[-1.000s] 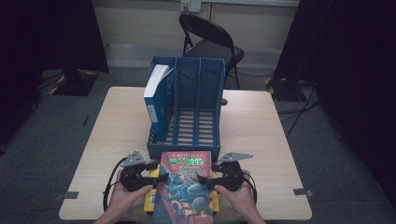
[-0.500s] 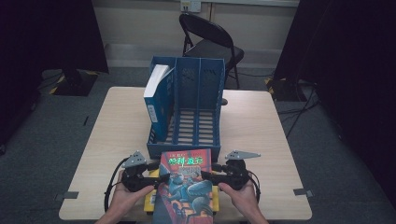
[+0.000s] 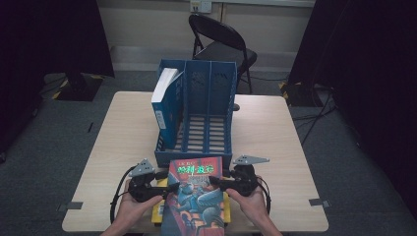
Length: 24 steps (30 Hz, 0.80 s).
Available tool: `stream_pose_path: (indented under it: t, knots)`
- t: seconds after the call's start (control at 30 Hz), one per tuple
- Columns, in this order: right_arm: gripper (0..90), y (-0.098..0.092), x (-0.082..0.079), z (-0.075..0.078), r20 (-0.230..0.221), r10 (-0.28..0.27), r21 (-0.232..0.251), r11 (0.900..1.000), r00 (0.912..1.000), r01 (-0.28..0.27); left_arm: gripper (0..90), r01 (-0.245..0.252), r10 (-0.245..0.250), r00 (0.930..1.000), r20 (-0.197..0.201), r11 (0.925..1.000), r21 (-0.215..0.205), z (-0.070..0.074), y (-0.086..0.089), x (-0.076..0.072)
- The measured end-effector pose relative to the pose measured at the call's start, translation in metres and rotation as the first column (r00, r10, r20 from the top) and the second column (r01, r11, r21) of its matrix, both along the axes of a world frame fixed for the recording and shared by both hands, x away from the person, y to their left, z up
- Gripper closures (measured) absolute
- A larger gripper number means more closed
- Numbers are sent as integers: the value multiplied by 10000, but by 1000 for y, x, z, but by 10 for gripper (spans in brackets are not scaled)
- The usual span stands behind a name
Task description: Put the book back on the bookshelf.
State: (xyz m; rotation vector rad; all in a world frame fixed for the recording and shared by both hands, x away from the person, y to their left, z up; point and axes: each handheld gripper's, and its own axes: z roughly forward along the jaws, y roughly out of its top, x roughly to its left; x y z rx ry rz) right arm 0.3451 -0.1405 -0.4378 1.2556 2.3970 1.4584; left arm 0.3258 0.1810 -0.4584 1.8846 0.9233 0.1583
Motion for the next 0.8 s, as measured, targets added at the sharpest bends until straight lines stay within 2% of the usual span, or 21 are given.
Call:
stream_pose_path:
  t: [0.07,0.1,0.27,0.33,0.37,0.47,0.53,0.6,0.67,0.73,0.8]
  knots:
    - [410,3,-1,1,211,-26,-253,9997,9998,32,317,26,-26,10000,-13,10000,-11,0,0,0]
    - [392,4,-2,1,208,16,-231,9997,9998,-11,317,17,-17,10000,-4,10000,-2,0,0,0]
    - [374,1,-7,1,378,3,-412,9992,9993,13,317,48,-48,10000,29,10000,-1,0,1,0]
    - [310,0,-9,0,312,-35,-612,9981,9995,54,317,56,-56,10000,28,10000,6,0,1,0]
    - [314,0,-9,-1,206,-51,-795,9968,9998,68,317,55,-55,10000,28,10000,2,0,1,0]
    - [302,-1,-10,-7,-75,-83,-595,9982,9999,79,317,50,-50,10000,16,10000,-12,0,1,0]
    - [266,2,-9,-6,-116,-149,-698,9975,9998,141,317,46,-46,10000,16,10000,-22,0,1,0]
    - [242,4,-8,-7,-224,-215,-578,9981,9995,202,318,39,-39,10000,-26,10000,-66,0,1,0]
    - [245,2,-7,-7,-528,-391,-99,9992,9978,386,317,75,-75,10000,-28,10000,-44,0,1,1]
    - [288,-1,-6,-6,-561,-396,66,9992,9976,400,317,84,-84,10000,-48,10000,10,0,1,1]
    - [337,-6,-6,-4,-643,-370,610,9973,9972,409,317,90,-90,9999,-44,10000,15,0,1,1]
